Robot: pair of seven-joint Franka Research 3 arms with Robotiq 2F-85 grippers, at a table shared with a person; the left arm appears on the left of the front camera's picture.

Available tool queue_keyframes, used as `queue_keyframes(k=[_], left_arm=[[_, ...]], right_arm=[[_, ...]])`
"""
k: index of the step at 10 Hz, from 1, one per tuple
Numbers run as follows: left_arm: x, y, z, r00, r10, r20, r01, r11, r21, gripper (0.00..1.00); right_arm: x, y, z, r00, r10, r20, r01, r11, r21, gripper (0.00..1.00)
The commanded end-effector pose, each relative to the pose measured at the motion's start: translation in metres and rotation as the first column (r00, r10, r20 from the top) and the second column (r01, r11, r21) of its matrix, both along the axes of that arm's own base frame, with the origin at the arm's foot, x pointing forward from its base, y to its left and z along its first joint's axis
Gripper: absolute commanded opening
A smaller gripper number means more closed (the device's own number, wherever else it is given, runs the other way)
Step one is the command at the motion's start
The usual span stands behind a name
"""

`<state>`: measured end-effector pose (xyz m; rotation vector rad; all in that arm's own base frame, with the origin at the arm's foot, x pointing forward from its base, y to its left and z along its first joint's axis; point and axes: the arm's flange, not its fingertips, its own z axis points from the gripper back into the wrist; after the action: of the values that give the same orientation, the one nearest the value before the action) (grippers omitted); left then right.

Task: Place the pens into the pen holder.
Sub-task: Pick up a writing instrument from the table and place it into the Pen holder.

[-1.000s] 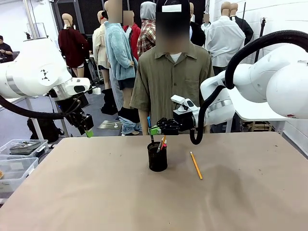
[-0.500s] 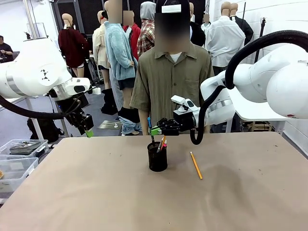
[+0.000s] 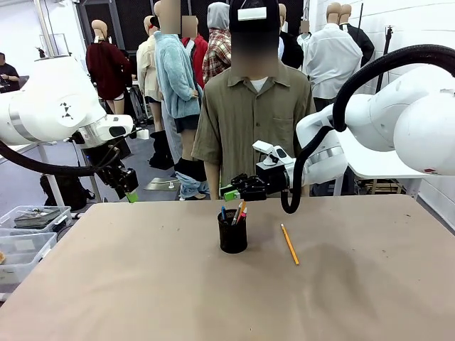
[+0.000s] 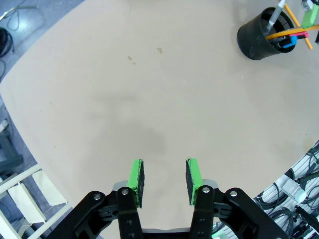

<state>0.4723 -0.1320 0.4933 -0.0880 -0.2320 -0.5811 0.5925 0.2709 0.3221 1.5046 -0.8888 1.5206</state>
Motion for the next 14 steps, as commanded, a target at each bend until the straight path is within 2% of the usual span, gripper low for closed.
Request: queue_keyframes(k=[1, 3, 5, 9, 11, 14], left_arm=[[-0.001, 0.001, 0.001, 1.0, 0.002, 0.013, -0.002, 1.0, 0.016, 0.46], [-0.001, 0.001, 0.001, 1.0, 0.002, 0.013, -0.002, 1.0, 0.016, 0.46], [-0.001, 0.001, 0.001, 1.0, 0.002, 0.013, -0.002, 1.0, 0.016, 0.46], [-0.001, 0.001, 0.001, 1.0, 0.002, 0.013, -0.002, 1.0, 0.016, 0.46], [-0.001, 0.001, 0.001, 1.0, 0.002, 0.013, -0.002, 1.0, 0.016, 0.46], [-0.001, 0.001, 0.001, 1.0, 0.002, 0.013, -0.002, 1.0, 0.016, 0.46]], right_arm=[[0.001, 0.0, 0.003, 1.0, 0.016, 0.014, -0.016, 1.0, -0.015, 0.33], [-0.001, -0.001, 0.004, 1.0, 0.016, 0.019, -0.016, 1.0, -0.014, 0.33], [-0.01, -0.009, 0.016, 0.998, 0.009, 0.058, -0.008, 1.0, -0.009, 0.33], [-0.05, -0.051, 0.069, 0.969, -0.029, 0.246, 0.02, 0.999, 0.039, 0.33], [-0.07, -0.079, 0.084, 0.962, -0.119, 0.247, 0.116, 0.993, 0.025, 0.33], [-0.099, -0.114, 0.103, 0.927, -0.321, 0.193, 0.338, 0.939, -0.065, 0.33]])
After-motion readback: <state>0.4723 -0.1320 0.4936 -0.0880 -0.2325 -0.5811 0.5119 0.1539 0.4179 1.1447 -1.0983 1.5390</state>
